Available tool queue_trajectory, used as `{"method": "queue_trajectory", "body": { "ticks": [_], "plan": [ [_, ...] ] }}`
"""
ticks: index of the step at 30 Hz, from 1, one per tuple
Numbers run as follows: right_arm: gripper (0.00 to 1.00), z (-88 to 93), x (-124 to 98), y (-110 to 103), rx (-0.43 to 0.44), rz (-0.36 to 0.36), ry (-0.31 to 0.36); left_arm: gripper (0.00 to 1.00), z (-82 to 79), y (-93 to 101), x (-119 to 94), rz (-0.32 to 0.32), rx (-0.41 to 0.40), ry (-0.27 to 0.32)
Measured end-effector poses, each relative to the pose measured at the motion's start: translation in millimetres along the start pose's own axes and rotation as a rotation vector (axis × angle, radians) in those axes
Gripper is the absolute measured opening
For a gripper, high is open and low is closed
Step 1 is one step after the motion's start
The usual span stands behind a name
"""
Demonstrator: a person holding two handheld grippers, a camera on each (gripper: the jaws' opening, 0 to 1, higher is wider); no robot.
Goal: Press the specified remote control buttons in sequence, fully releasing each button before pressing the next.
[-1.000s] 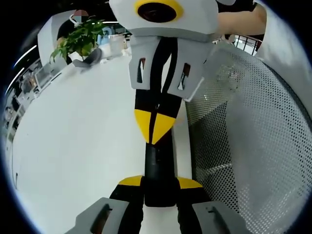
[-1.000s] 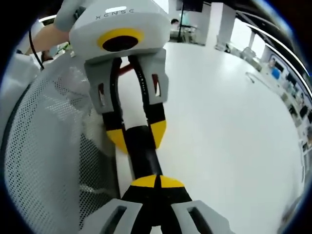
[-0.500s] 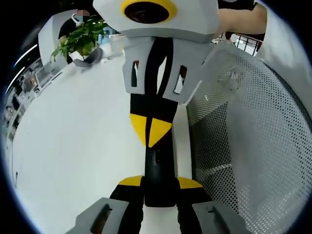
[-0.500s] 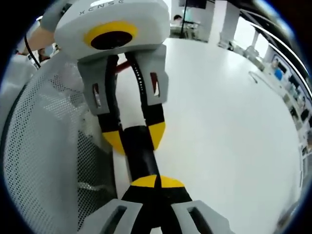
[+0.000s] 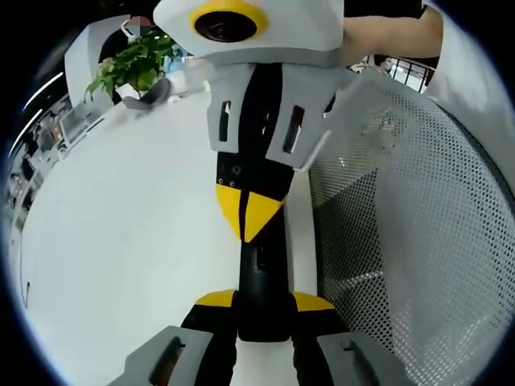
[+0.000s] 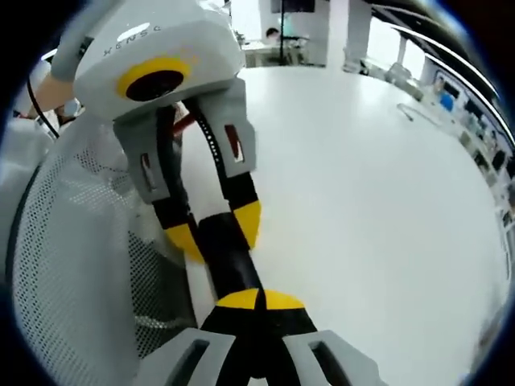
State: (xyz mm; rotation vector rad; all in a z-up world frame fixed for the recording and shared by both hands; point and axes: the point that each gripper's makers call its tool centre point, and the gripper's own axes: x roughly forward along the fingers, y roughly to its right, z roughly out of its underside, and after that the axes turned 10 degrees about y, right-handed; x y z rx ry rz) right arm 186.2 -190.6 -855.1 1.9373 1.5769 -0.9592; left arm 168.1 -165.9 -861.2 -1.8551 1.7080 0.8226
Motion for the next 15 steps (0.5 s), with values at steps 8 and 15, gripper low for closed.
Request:
{"method": "queue_trajectory", "body": {
  "ticks": [8,15],
  "plan": [
    [0.0,1.9,-2.7,-1.9,-0.037,-0.006,-0.02,0.24,0.5,-0.5,-0.3,-0.006,-0.005,0.004],
    [0.0,2.7,-2.9,-2.0,0.007,-0.02,-0.033,0.24,0.6,-0.7,-0.4,0.001,-0.001,-0.005]
  ]
}}
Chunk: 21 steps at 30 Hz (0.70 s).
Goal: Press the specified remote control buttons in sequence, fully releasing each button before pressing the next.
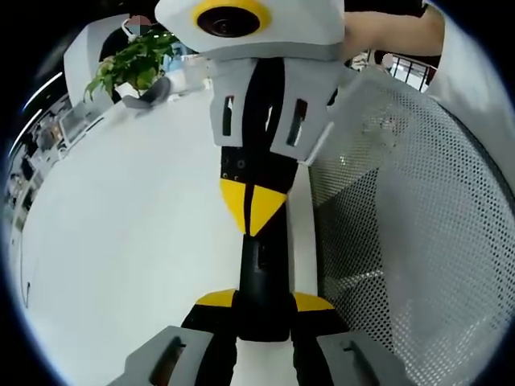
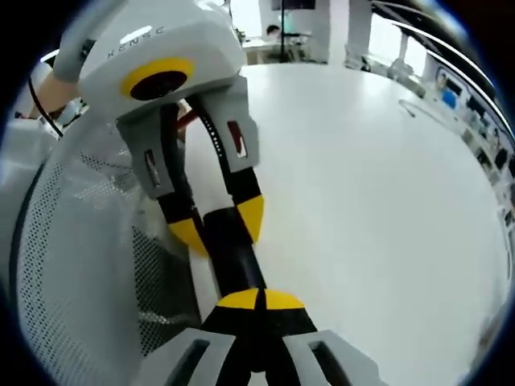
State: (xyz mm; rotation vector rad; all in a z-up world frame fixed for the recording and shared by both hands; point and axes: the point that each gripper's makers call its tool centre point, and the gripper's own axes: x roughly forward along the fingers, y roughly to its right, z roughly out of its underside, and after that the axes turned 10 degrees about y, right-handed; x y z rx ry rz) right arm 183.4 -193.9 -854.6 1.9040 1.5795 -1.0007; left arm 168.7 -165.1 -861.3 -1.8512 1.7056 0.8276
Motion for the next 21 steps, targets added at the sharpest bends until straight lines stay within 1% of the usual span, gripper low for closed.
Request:
{"method": "queue_trajectory", "body": {
  "ticks": [7,12,19,21],
  "plan": [
    [0.0,0.0,1.3,1.6,0.037,-0.017,-0.018,0.24,0.0,0.4,0.1,0.004,-0.001,0.003],
    [0.0,-0.4,2.9,1.6,0.02,-0.013,-0.021,0.24,0.0,0.3,-0.1,0.01,-0.006,0.001],
    [0.0,-0.5,3.2,3.4,0.057,-0.01,-0.011,0.24,-0.4,0.2,0.3,0.012,-0.005,0.001],
    [0.0,-0.3,2.7,2.9,0.065,-0.002,0.005,0.24,-0.6,0.3,0.2,0.012,-0.005,0.001]
  ]
}}
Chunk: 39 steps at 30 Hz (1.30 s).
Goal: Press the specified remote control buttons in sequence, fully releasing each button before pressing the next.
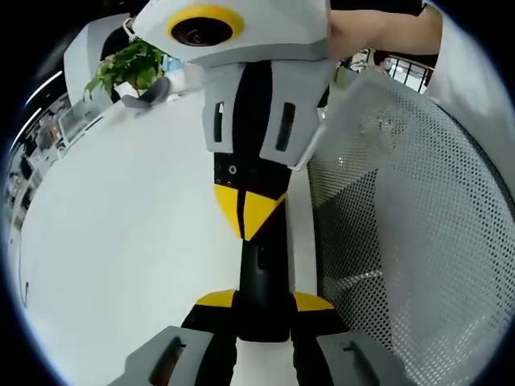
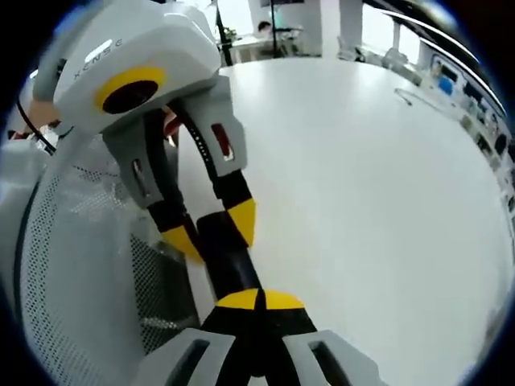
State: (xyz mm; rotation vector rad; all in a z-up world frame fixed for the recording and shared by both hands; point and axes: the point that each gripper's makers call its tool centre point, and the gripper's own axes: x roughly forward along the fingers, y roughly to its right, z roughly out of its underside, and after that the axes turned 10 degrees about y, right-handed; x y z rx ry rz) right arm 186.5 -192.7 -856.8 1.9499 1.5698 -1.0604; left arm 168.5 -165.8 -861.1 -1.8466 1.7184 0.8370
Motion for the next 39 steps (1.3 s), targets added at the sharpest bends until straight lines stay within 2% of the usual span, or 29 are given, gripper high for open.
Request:
{"method": "queue_trajectory", "body": {
  "ticks": [4,9,12,13,15,17,23,27,36,39],
  "plan": [
    [0.0,0.0,-0.9,-1.2,-0.03,0.041,0.056,0.24,0.2,-0.1,0.2,-0.003,0.0,0.002],
    [0.0,-0.6,-1.8,-2.7,-0.107,0.091,0.116,0.24,0.9,0.4,0.0,-0.015,0.002,0.016],
    [0.0,-3.7,-2.6,-8.6,-0.156,0.079,0.142,0.24,0.6,0.5,-0.1,-0.013,0.005,0.023],
    [0.0,-4.6,-2.0,-17.0,-0.151,0.034,0.149,0.24,0.5,0.3,0.1,-0.011,0.001,0.022],
    [0.0,-4.7,-2.4,-20.3,-0.158,0.042,0.148,0.24,0.0,0.3,0.1,-0.005,0.001,0.018],
    [0.0,-4.0,-2.3,-20.0,-0.218,0.053,0.13,0.24,0.0,0.7,-0.1,-0.003,0.005,0.016],
    [0.0,-3.6,-2.5,-20.2,-0.223,0.043,0.117,0.24,0.3,0.9,0.0,-0.009,0.006,0.024],
    [0.0,-3.9,-1.6,-20.6,-0.283,0.024,0.088,0.24,-0.3,0.7,-0.3,-0.008,0.005,0.027],
    [0.0,-4.9,1.4,-21.2,-0.323,0.009,0.025,0.24,-0.4,0.7,-0.6,-0.006,-0.007,0.036],
    [0.0,-4.4,1.7,-22.1,-0.369,0.003,0.011,0.24,-0.2,0.5,-0.6,-0.005,-0.007,0.034]
  ]
}}
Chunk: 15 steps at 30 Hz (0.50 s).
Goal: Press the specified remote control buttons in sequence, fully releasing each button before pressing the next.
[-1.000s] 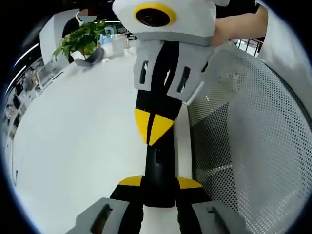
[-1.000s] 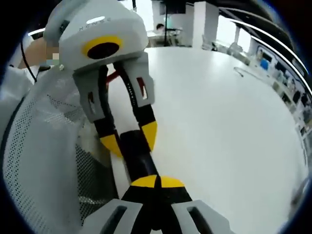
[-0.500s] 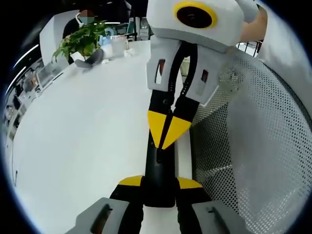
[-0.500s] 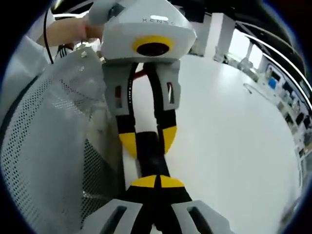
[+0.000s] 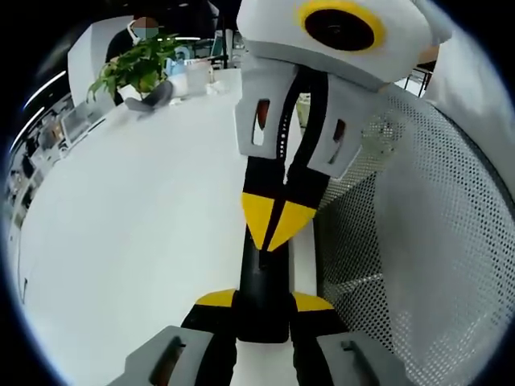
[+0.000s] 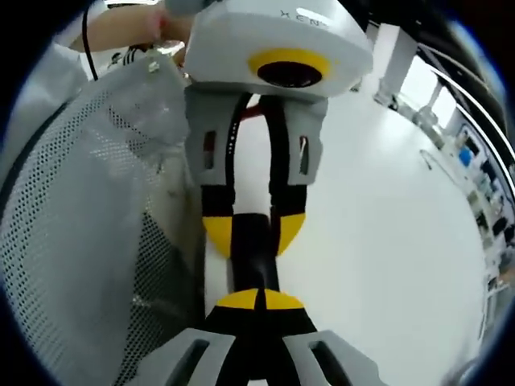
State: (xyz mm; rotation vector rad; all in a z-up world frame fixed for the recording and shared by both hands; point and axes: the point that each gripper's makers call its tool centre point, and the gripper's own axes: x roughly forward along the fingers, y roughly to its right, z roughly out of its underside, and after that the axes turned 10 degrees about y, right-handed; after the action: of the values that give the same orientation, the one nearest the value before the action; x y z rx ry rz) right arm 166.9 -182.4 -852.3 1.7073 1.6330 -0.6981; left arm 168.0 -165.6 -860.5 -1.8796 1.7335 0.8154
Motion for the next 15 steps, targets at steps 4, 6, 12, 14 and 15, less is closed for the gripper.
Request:
{"method": "queue_trajectory", "body": {
  "ticks": [4,6,12,14,15],
  "plan": [
    [0.0,0.1,0.5,0.2,-0.039,-0.017,-0.019,0.24,-0.5,-0.1,-0.2,0.009,-0.001,-0.007],
    [0.0,-0.1,0.9,0.6,-0.054,-0.032,-0.031,0.24,-0.4,-0.5,0.0,0.015,-0.001,-0.013],
    [0.0,0.2,1.2,1.9,-0.038,-0.053,-0.039,0.24,-0.2,-0.8,-0.1,0.013,-0.005,-0.009],
    [0.0,0.1,1.1,1.8,-0.026,-0.04,-0.027,0.24,-0.1,-0.8,-0.3,0.01,-0.007,-0.005],
    [0.0,0.0,1.0,2.0,-0.019,-0.031,-0.019,0.24,-0.1,-0.8,-0.3,0.009,-0.008,-0.004]
  ]
}}
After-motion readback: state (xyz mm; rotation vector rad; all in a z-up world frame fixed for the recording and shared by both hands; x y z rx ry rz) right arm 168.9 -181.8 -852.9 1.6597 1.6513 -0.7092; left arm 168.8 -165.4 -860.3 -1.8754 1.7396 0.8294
